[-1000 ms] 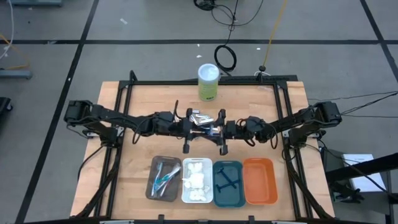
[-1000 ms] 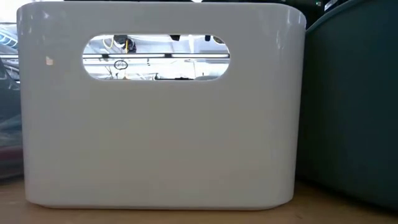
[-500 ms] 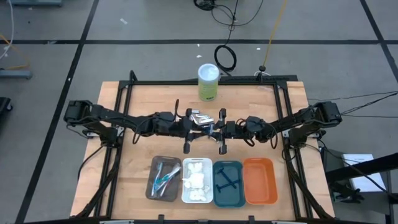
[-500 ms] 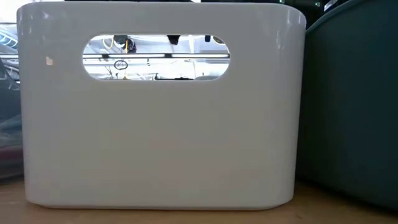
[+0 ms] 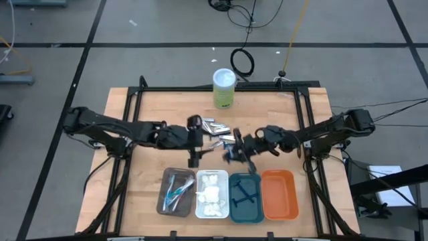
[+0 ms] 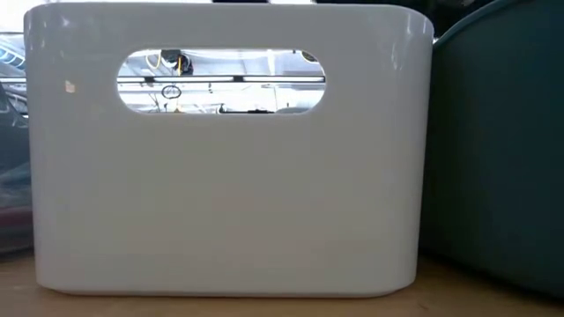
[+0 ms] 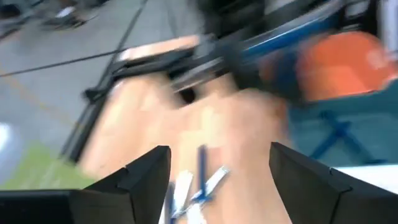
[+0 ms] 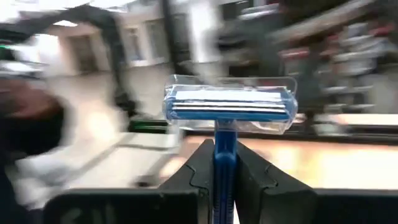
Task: Pick & Place Travel size toiletries
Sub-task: Put the blue razor into the blue bin
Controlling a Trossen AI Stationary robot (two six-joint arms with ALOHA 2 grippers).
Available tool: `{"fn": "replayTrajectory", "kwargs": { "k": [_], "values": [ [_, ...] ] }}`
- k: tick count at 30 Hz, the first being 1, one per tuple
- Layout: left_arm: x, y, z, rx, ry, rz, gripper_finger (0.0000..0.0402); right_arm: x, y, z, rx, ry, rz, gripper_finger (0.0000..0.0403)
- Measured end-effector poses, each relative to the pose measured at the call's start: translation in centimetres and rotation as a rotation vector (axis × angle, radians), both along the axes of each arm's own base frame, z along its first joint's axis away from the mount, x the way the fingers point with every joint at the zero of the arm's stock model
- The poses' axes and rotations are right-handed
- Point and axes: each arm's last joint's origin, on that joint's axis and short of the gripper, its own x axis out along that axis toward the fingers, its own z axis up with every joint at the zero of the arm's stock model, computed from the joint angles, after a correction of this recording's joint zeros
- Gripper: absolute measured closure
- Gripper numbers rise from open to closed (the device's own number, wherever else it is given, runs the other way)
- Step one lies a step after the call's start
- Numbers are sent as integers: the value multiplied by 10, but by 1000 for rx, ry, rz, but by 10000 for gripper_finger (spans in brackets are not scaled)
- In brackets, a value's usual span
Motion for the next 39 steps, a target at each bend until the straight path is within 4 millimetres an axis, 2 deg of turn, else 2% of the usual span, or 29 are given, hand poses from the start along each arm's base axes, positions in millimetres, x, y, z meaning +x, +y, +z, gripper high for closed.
{"fn": "replayTrajectory", "kwargs": {
  "k": [5, 8, 13, 17, 25, 32, 39],
  "values": [
    [-18, 15, -5, -27, -85, 98, 127, -17, 44, -5, 53, 71, 222, 381],
    [-28, 25, -27, -53, -117, 142, 129, -32, 73, -18, 56, 133, 328, 381],
    [-40, 40, -59, -110, -239, 268, 144, -53, 98, -42, 72, 233, 258, 381],
    [-43, 47, -70, -181, -315, 318, 156, -62, 103, -48, 77, 235, 180, 359],
    [-43, 48, -70, -240, -339, 341, 154, -65, 104, -55, 88, 294, 159, 297],
    [-43, 47, -70, -238, -335, 340, 151, -65, 104, -56, 75, 294, 162, 209],
    [-43, 48, -73, -226, -305, 341, 151, -67, 107, -49, 127, 264, 397, 133]
  ]
}}
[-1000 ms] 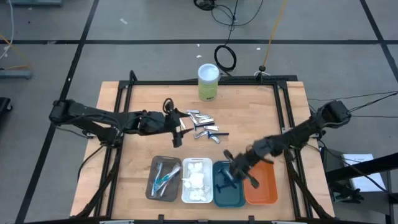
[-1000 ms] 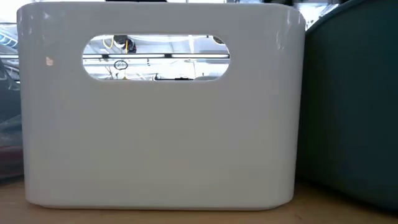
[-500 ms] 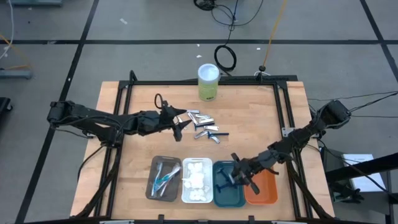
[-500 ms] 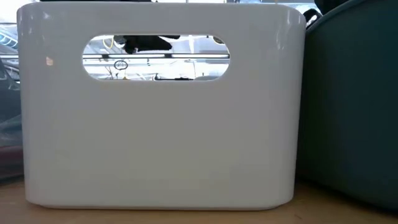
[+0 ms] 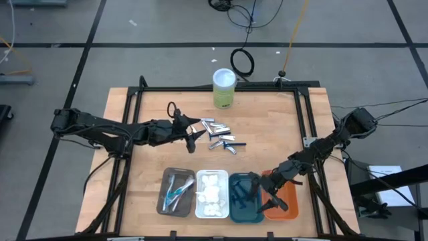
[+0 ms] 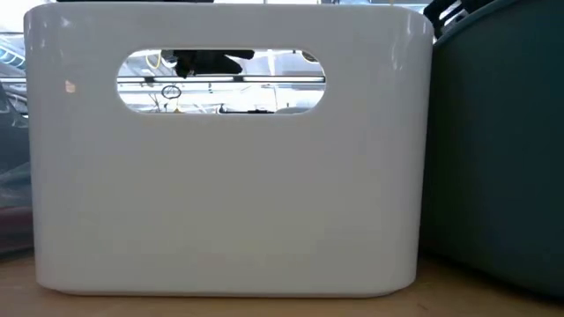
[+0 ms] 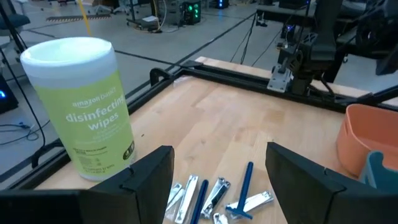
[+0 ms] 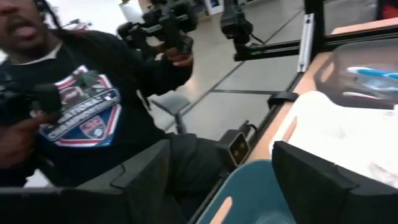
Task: Pick & Place Travel size toiletries
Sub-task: Put the blue razor into the blue bin
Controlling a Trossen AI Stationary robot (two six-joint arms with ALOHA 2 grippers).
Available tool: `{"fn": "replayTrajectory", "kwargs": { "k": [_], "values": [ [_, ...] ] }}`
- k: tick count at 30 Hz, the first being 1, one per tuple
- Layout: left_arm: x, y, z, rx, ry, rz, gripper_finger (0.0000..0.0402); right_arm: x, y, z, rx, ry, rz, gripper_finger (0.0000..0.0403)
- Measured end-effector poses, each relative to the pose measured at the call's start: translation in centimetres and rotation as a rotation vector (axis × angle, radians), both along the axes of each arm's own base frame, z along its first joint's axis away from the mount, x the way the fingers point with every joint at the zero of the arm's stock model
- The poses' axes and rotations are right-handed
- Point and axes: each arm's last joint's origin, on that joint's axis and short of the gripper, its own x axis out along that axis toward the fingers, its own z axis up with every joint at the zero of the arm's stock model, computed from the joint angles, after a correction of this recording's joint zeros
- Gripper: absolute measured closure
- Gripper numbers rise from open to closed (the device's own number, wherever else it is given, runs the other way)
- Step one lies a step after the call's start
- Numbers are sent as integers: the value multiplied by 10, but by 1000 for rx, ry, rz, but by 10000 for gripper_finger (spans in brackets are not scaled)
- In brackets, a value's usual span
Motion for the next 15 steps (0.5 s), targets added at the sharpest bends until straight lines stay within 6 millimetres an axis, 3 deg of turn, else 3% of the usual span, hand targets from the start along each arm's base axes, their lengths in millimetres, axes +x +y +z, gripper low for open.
{"fn": "replayTrajectory", "kwargs": {
  "k": [7, 15],
  "values": [
    [0, 0, -2, 1, 21, 0, 151, 10, -19, -3, -6, 43, -124, 127],
    [0, 0, -2, 9, 26, -2, 151, 30, -78, -5, -49, 112, -367, 143]
  ]
}}
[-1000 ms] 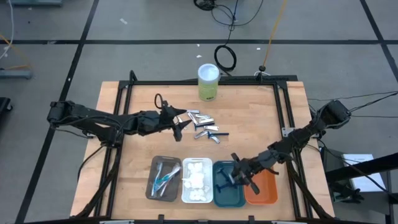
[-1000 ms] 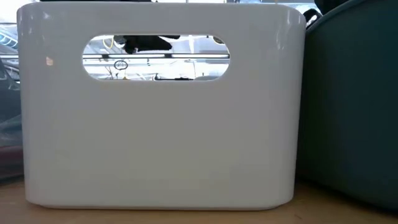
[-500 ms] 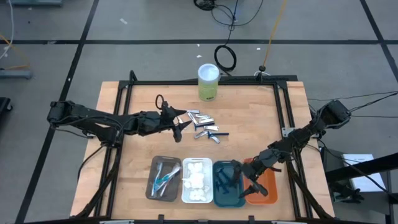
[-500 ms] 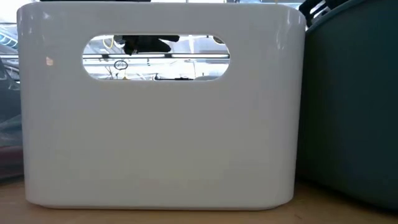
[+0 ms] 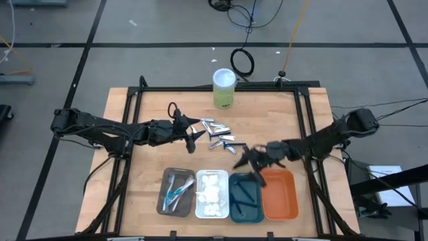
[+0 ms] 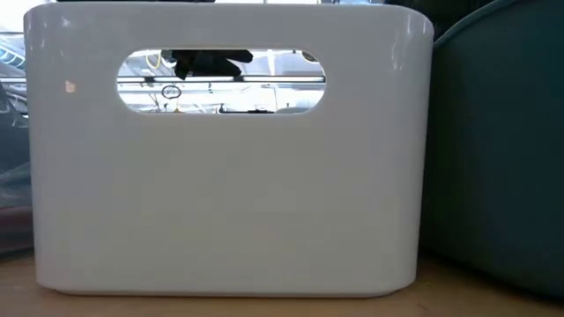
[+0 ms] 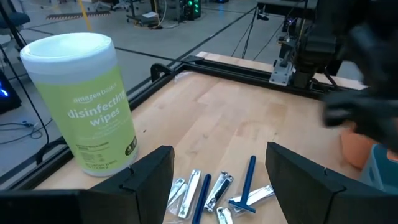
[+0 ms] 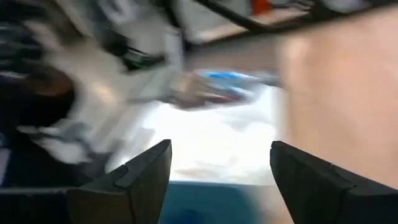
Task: Pick & Place Travel size toiletries
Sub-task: Put the blue razor into the blue bin
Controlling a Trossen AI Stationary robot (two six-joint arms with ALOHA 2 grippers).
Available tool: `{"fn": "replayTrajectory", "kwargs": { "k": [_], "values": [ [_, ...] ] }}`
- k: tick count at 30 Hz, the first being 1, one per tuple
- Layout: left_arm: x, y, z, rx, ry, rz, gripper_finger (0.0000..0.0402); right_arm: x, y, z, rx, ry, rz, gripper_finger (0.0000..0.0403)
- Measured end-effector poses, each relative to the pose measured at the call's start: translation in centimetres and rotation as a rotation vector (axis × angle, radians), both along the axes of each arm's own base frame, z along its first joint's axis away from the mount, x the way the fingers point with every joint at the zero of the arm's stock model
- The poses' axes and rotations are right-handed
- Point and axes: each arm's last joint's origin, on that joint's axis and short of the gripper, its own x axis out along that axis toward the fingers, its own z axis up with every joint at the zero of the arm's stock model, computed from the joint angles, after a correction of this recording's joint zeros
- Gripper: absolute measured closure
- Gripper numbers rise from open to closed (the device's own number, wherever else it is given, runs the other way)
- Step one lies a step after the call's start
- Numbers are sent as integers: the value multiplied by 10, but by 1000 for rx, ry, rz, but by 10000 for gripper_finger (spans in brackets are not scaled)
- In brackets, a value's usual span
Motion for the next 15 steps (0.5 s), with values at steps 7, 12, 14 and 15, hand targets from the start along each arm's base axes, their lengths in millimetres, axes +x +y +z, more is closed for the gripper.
{"fn": "replayTrajectory", "kwargs": {
  "k": [7, 12, 14, 15],
  "values": [
    [0, 0, 0, 15, 6, -3, 151, 3, -68, 3, -201, 349, -182, 154],
    [0, 0, -1, 16, 14, -3, 151, 0, -100, -18, -308, 508, -206, 162],
    [0, 0, -1, 20, 22, -4, 151, -1, -108, -30, -333, 569, -200, 166],
    [-1, 1, -2, 20, 28, -3, 151, 1, -111, -34, -347, 577, -198, 169]
  ]
}}
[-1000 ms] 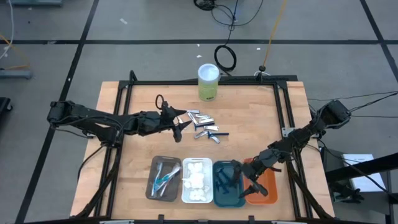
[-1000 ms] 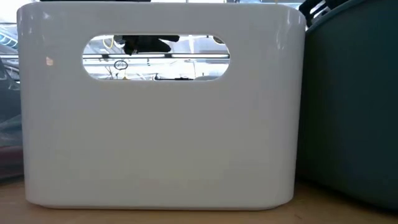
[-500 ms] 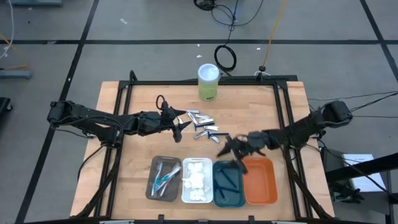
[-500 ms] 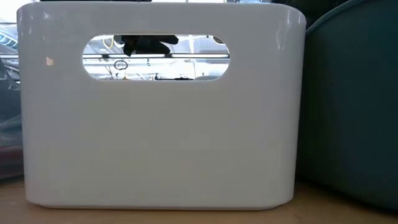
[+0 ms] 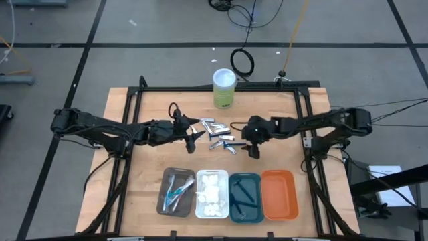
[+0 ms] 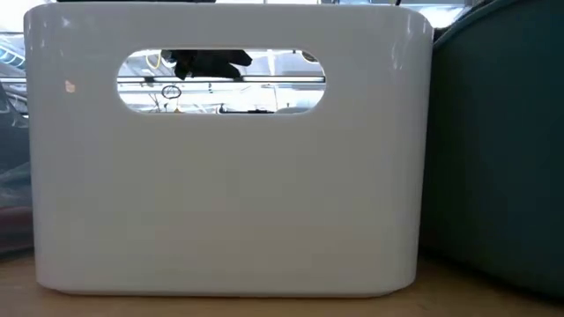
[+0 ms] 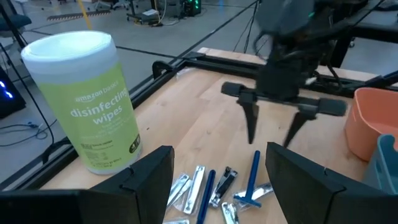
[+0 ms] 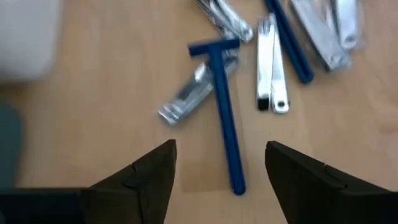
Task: Pick & Place Travel size toiletries
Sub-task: Put the blue razor into the blue bin
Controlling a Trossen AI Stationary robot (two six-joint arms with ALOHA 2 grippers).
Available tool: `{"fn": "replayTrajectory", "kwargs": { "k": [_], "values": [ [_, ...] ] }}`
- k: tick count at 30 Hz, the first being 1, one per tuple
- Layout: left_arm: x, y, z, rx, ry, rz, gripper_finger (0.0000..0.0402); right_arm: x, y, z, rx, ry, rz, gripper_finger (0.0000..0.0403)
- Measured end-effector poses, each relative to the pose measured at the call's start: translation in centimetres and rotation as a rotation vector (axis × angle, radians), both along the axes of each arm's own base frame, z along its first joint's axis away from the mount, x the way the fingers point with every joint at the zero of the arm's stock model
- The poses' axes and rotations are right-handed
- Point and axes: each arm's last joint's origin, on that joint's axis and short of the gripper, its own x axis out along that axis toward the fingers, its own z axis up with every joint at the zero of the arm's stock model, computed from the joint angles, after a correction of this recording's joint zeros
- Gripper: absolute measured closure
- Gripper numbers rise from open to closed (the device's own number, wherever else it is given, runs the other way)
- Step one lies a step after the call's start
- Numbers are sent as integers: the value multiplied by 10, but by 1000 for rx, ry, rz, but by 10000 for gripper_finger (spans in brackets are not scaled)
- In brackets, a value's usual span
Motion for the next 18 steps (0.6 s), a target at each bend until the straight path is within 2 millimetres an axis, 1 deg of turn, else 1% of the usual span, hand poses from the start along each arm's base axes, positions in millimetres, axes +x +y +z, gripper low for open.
{"fn": "replayTrajectory", "kwargs": {
  "k": [3, 5, 7, 13, 18],
  "values": [
    [0, 1, 0, 3, 5, 2, 151, 0, -7, -13, -9, 53, 7, 176],
    [0, 1, 0, 2, 4, 5, 151, 3, -10, -18, -21, 54, 14, 182],
    [0, 2, 0, -3, 2, 9, 151, 2, -12, -20, -29, 68, 17, 189],
    [0, 4, 0, -4, 3, 17, 151, 6, -15, -22, -51, 39, 29, 217],
    [0, 5, 0, -4, 3, 20, 151, 7, -16, -34, -46, 79, 38, 236]
  ]
}}
